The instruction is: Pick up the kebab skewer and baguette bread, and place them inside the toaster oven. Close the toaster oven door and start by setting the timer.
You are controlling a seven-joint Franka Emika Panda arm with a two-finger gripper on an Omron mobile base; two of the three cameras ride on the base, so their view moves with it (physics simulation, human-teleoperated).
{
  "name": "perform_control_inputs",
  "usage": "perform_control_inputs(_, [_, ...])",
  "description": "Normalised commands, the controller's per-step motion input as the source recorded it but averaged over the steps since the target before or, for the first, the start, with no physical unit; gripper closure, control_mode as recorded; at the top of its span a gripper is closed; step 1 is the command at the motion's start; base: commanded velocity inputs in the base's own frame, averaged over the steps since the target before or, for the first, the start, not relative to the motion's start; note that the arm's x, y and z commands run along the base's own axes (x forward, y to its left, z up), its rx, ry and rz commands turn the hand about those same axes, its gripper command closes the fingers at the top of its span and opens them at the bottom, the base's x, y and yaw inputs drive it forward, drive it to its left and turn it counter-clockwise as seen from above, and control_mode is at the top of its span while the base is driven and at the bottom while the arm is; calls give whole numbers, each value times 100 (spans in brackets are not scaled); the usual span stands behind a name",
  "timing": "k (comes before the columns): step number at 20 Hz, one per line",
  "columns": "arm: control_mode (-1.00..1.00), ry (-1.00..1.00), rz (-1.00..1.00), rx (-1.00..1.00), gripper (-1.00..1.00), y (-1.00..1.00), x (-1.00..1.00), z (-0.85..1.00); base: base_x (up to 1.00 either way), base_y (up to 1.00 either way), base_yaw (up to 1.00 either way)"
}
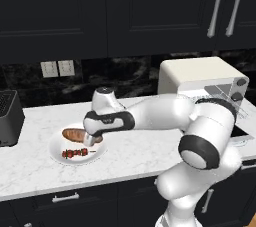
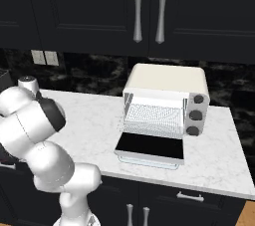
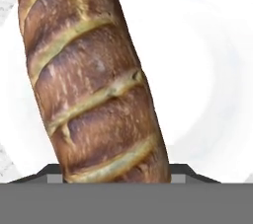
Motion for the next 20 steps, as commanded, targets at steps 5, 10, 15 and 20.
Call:
perform_control_inputs(5, [-100,-7,-7,0,100,-83,-36,66,0,0,0])
perform_control_inputs(10, [-100,0,-17,1,100,-100,-32,70,0,0,0])
perform_control_inputs(15, [-100,6,-29,-1,100,-100,-44,54,0,0,0])
perform_control_inputs(20, [-100,12,-31,0,100,-100,-60,42,0,0,0])
